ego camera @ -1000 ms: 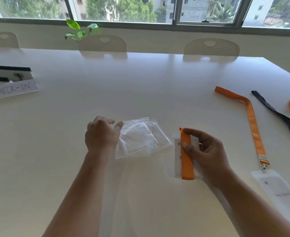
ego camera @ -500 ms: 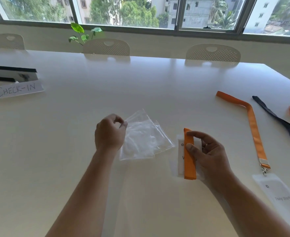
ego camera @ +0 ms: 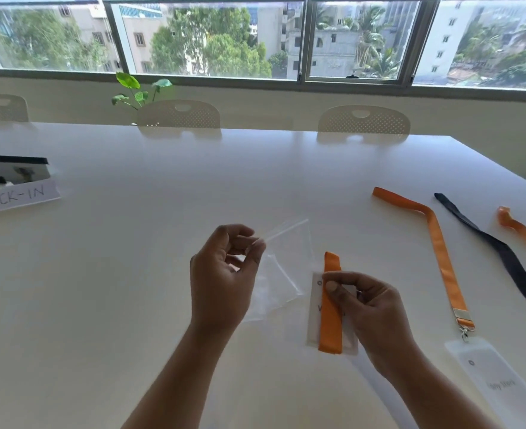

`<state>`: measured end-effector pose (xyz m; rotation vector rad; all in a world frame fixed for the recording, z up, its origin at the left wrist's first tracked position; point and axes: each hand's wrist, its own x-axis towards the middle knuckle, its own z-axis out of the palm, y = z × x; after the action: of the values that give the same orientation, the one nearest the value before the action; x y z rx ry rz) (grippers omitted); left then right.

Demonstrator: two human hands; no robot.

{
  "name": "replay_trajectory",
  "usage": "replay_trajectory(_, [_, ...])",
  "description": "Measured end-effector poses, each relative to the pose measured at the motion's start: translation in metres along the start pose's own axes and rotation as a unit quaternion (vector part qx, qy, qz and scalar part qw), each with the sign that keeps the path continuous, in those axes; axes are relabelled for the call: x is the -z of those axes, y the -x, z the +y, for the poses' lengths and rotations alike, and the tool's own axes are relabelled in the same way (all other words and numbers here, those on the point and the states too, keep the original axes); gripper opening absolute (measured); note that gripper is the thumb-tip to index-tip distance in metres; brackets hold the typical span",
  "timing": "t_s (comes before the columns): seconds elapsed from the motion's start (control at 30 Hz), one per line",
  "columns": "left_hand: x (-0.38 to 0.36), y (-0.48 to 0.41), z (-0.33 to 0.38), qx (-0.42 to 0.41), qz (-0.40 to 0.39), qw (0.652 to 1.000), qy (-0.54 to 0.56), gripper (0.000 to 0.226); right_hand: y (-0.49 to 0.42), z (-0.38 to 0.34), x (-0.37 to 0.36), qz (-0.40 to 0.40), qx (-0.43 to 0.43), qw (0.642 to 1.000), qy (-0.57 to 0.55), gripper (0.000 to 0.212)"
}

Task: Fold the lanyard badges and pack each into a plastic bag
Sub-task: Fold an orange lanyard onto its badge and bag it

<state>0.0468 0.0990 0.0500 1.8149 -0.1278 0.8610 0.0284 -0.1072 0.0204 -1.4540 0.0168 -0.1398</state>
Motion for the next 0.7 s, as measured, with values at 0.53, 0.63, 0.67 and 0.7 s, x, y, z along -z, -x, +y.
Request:
replay_trajectory(0.53, [-0.019, 0.033, 0.008, -0.284, -0.134, 0.937, -0.154, 0.006, 0.005, -0.017, -0.001, -0.012, -0.067, 0.996, -0.061, 0.038])
replay_trajectory(0.63, [-0.019, 0.032, 0.007, -0.317, -0.149, 0.920, -0.177, 0.010, 0.005, -0.016, 0.001, -0.016, -0.077, 0.995, -0.066, 0.028])
replay_trajectory(0.67, [-0.019, 0.032, 0.007, -0.315, -0.156, 0.920, -0.175, 0.014, 0.006, -0.016, 0.002, -0.018, -0.076, 0.995, -0.065, 0.025])
replay_trajectory(0.7, [-0.019, 0.032, 0.007, -0.305, -0.164, 0.923, -0.168, 0.018, 0.006, -0.016, 0.002, -0.019, -0.075, 0.995, -0.061, 0.024])
